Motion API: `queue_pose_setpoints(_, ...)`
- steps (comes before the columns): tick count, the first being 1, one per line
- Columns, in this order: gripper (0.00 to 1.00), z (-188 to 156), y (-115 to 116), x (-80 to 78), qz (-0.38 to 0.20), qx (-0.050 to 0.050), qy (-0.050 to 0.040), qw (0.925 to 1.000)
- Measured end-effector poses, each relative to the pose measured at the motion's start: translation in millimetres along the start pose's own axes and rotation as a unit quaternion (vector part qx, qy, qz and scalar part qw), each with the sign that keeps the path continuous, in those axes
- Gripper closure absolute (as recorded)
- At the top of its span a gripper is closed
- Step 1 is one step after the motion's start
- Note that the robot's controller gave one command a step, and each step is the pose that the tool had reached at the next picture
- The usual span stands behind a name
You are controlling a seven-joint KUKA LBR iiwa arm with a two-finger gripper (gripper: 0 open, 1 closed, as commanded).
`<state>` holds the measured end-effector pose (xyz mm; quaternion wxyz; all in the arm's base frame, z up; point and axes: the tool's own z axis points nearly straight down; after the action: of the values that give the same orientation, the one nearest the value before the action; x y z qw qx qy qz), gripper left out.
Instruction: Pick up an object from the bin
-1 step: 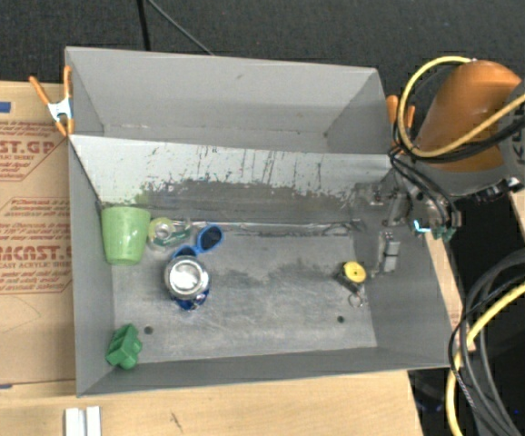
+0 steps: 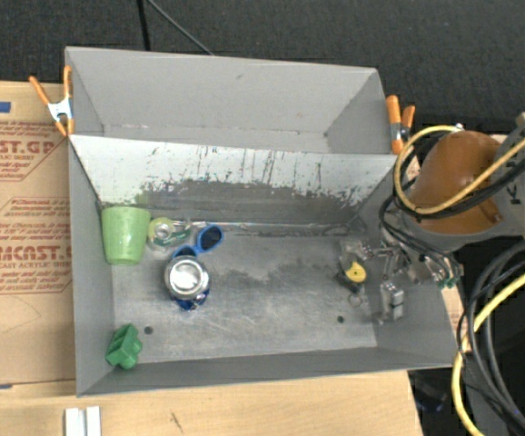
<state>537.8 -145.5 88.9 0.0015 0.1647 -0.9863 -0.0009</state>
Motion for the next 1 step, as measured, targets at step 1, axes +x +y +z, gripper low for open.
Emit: queue_pose_setpoints(1, 1.0, -1.3, -0.1, -1.4, 0.0, 0.001, -0.0016, 1.0)
